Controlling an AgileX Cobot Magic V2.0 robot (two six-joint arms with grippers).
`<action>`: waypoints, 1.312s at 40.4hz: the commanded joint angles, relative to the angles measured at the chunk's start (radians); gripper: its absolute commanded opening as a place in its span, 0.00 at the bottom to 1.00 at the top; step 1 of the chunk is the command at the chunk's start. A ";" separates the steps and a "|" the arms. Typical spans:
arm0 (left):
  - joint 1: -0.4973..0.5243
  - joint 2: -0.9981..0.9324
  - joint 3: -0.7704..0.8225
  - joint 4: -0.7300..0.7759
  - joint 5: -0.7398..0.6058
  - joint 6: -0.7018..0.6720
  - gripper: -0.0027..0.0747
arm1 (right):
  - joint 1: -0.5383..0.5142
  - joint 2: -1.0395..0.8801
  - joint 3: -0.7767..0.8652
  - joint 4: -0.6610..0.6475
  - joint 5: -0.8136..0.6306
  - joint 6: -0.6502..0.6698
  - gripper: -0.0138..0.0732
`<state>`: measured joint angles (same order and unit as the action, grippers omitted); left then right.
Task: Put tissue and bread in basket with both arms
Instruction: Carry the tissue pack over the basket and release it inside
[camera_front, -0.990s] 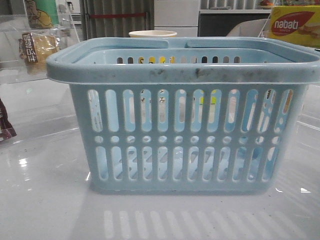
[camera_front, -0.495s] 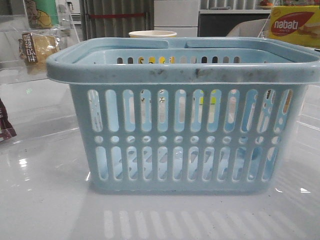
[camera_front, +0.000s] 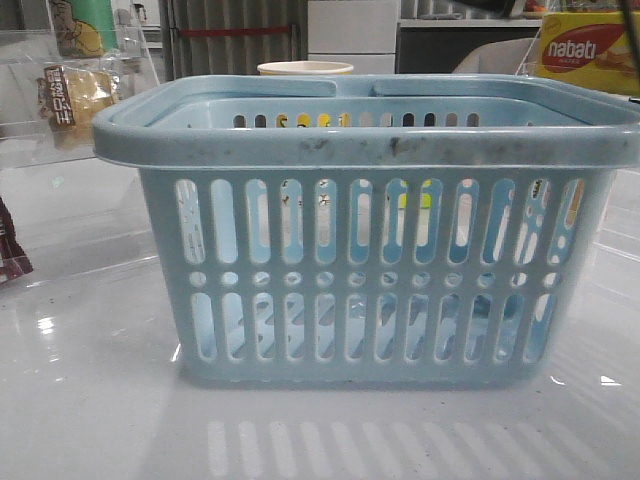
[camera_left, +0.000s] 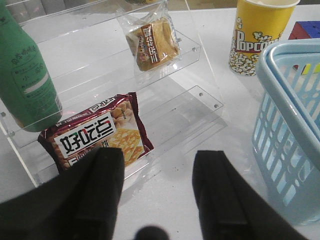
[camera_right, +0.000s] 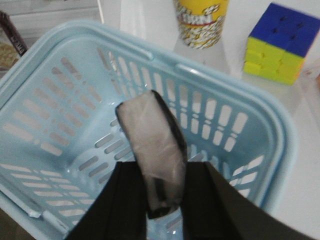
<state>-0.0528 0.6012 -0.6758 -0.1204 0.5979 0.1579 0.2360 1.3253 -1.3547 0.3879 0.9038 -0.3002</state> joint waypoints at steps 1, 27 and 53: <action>0.000 0.009 -0.027 -0.015 -0.086 -0.007 0.53 | 0.017 0.033 0.003 0.047 -0.076 -0.013 0.38; 0.000 0.011 -0.027 -0.015 -0.086 -0.007 0.53 | 0.085 -0.116 0.105 0.037 -0.154 -0.143 0.76; -0.070 0.473 -0.285 -0.022 -0.130 -0.015 0.79 | 0.109 -0.511 0.394 0.037 -0.189 -0.186 0.76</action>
<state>-0.1361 1.0153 -0.8727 -0.1313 0.5561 0.1579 0.3450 0.8234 -0.9352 0.4048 0.7817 -0.4756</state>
